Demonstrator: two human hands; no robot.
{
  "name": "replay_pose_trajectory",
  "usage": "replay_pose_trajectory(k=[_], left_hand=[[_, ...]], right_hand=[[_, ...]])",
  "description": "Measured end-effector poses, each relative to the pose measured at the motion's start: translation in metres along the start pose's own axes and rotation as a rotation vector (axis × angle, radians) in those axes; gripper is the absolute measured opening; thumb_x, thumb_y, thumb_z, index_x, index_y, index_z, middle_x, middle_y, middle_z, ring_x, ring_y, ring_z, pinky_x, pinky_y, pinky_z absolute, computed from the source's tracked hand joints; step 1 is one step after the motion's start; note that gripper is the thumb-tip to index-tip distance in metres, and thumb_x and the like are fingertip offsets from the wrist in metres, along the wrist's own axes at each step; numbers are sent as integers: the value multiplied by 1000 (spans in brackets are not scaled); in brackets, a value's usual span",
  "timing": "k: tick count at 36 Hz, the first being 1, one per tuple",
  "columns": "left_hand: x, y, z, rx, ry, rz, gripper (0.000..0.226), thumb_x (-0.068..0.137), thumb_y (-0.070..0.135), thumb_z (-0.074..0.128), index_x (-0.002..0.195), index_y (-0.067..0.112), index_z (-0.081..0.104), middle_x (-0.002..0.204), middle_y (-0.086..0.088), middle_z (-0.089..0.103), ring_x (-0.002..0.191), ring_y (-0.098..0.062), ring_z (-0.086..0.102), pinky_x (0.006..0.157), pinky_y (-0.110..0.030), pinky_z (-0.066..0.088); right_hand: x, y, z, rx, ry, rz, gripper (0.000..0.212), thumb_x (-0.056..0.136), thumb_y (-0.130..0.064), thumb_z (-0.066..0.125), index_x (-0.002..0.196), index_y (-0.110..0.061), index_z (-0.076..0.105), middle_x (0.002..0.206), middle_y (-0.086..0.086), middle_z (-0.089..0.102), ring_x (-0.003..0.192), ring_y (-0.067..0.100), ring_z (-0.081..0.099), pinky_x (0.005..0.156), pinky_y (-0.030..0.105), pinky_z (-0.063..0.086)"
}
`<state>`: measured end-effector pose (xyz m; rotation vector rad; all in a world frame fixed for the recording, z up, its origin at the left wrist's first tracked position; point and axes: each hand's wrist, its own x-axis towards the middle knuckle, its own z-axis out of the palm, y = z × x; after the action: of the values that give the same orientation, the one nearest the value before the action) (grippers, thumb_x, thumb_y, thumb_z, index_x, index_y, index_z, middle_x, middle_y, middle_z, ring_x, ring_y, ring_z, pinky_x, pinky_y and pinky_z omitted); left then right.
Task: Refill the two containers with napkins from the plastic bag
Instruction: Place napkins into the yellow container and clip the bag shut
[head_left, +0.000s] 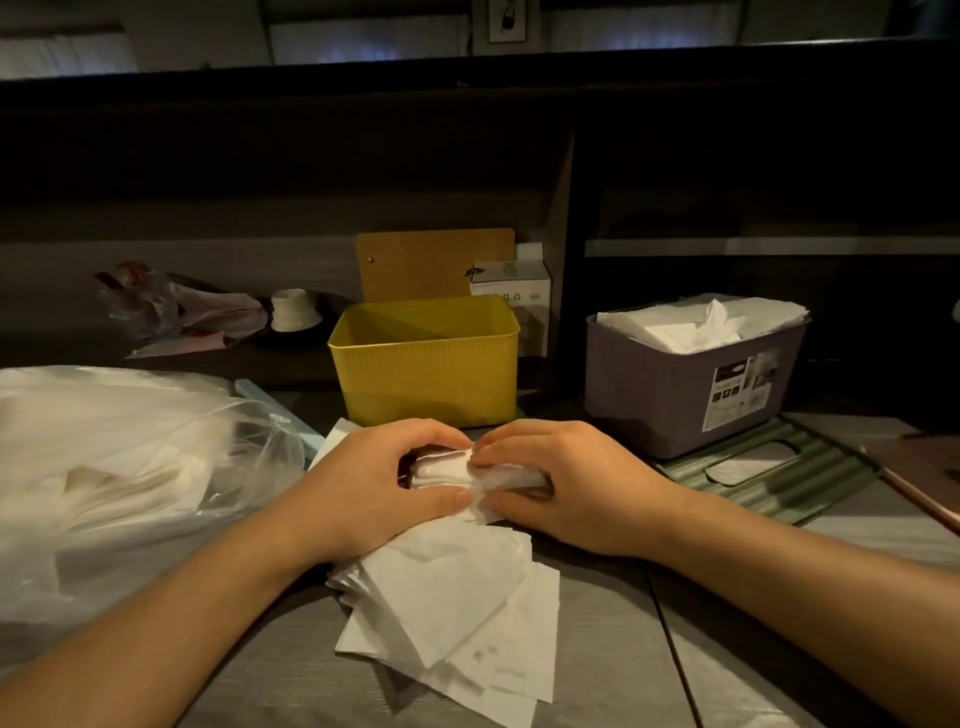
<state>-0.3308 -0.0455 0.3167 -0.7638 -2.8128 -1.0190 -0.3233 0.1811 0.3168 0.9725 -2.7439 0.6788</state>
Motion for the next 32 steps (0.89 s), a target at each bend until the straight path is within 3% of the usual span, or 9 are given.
replay_pose_trajectory(k=[3, 6, 11, 18, 26, 32], left_hand=[[-1, 1, 0, 31, 22, 7, 32, 87, 37, 76, 116, 44, 66, 112, 31, 64, 109, 15, 53, 86, -2, 43], [-1, 0, 2, 51, 46, 20, 28, 90, 37, 72, 117, 42, 68, 112, 30, 65, 109, 14, 53, 85, -1, 41], [-1, 0, 2, 24, 64, 22, 21, 92, 36, 69, 110, 46, 67, 105, 35, 65, 106, 13, 56, 84, -4, 42], [0, 2, 0, 9, -21, 16, 39, 79, 45, 80, 113, 49, 62, 114, 41, 57, 107, 12, 56, 85, -7, 47], [-4, 6, 3, 14, 77, 36, 24, 91, 25, 69, 105, 45, 70, 104, 35, 66, 100, 10, 60, 79, -8, 45], [-4, 4, 4, -49, 143, 19, 21, 97, 23, 63, 99, 42, 71, 93, 29, 69, 93, 6, 63, 74, -8, 46]], right_hand=[[0, 0, 2, -5, 29, 4, 39, 92, -42, 67, 129, -31, 66, 128, -15, 63, 113, 5, 60, 95, 31, 53], [0, 1, 3, -9, 54, 3, 38, 92, -39, 67, 129, -32, 66, 127, -16, 64, 113, 5, 60, 95, 31, 53], [0, -2, 2, -2, 24, 10, 47, 89, -50, 64, 134, -37, 59, 130, -19, 61, 114, 3, 59, 95, 29, 52], [0, -3, -1, -52, 75, 37, 38, 95, -26, 63, 132, -31, 64, 126, -14, 66, 112, 5, 59, 93, 18, 48], [-2, -3, 0, 4, 126, 67, 27, 99, -22, 57, 123, -25, 70, 114, -9, 71, 102, 9, 63, 86, 30, 54], [-3, 1, 1, 78, 154, 66, 27, 100, -23, 58, 126, -25, 67, 115, -11, 69, 103, 4, 61, 86, 22, 51]])
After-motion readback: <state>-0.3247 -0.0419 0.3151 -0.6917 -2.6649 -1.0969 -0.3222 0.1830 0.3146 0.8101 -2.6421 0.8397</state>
